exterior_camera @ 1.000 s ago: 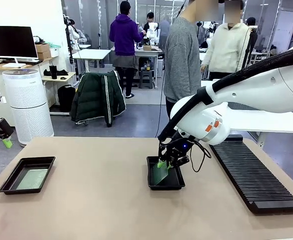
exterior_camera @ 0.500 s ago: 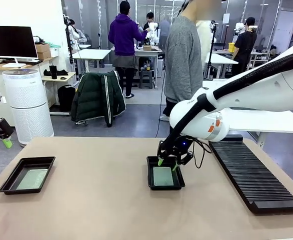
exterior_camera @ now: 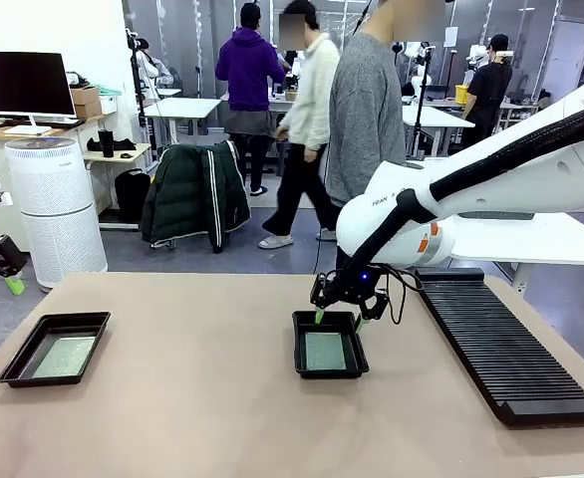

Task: Inspect and transfer BCBs to ESD trays.
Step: Pick up the Blank PCB from the PCB Rack and place it in the right ESD tray.

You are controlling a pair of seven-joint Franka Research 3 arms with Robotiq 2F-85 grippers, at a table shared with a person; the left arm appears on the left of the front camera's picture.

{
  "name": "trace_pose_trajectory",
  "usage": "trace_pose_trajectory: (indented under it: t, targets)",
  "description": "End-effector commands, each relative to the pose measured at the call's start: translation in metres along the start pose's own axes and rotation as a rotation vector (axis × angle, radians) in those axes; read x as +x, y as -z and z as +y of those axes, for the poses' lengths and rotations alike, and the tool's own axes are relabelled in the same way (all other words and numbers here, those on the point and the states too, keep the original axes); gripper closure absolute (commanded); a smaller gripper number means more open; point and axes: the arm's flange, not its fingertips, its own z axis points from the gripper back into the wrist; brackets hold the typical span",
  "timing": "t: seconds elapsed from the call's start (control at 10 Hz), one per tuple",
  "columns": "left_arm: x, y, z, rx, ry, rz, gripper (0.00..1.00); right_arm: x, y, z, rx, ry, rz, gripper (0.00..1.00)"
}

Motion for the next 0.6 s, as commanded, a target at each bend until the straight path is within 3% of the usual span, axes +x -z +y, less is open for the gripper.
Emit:
trace_pose_trajectory:
  t: [0.0,0.5]
  targets:
    - [0.0,0.002,0.002,-0.002,0.003,-0.014,0.0,-0.005,-0.01,0.004,-0.062,0.011,0.007,0.0]
    - [0.0,0.002,0.002,-0.002,0.003,-0.014,0.0,-0.024,-0.053,0.01,-0.169,-0.023,-0.033,0.0]
